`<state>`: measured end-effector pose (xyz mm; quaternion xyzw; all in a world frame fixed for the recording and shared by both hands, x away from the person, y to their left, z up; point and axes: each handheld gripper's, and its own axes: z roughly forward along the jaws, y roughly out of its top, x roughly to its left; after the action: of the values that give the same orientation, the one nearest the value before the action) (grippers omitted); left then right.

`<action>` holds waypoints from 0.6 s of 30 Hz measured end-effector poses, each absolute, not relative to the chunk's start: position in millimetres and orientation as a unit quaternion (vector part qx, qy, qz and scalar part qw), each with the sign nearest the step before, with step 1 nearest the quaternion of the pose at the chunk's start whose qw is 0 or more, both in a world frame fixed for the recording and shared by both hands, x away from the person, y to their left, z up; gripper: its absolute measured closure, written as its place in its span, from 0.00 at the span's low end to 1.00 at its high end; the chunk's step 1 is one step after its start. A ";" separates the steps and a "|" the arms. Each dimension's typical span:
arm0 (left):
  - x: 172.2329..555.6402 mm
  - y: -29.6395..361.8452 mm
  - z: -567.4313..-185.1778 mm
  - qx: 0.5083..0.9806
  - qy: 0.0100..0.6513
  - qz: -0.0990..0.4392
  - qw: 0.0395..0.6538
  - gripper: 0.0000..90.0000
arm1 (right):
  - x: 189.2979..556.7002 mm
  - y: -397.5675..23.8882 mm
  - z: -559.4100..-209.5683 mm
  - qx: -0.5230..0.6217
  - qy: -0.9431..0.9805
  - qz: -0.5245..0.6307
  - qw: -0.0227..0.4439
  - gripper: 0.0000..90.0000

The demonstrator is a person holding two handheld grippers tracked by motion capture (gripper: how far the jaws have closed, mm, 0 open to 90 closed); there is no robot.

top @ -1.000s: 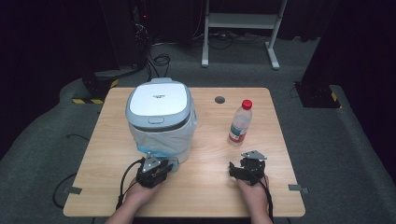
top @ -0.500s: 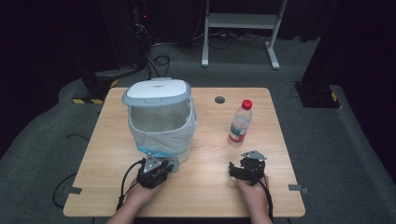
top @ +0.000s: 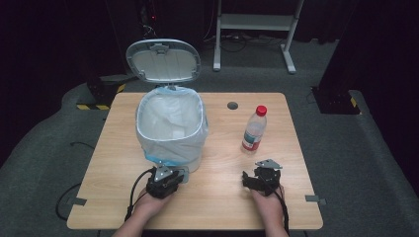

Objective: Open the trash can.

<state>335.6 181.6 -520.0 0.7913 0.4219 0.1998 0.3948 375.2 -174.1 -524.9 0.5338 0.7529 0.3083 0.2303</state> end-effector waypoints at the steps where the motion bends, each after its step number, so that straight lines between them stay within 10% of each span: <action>1: 335.6 181.6 -520.0 0.791 0.422 0.200 0.395 0.78 | 375.2 -174.1 -524.9 0.534 0.753 0.308 0.230 0.17; 18: 335.4 181.3 -520.4 0.791 0.422 0.201 0.395 0.78 | 365.7 -180.2 -508.8 0.518 0.736 0.352 0.255 0.16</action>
<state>335.4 181.3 -520.4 0.7907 0.4221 0.2010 0.3953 365.7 -180.2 -508.8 0.5180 0.7365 0.3522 0.2554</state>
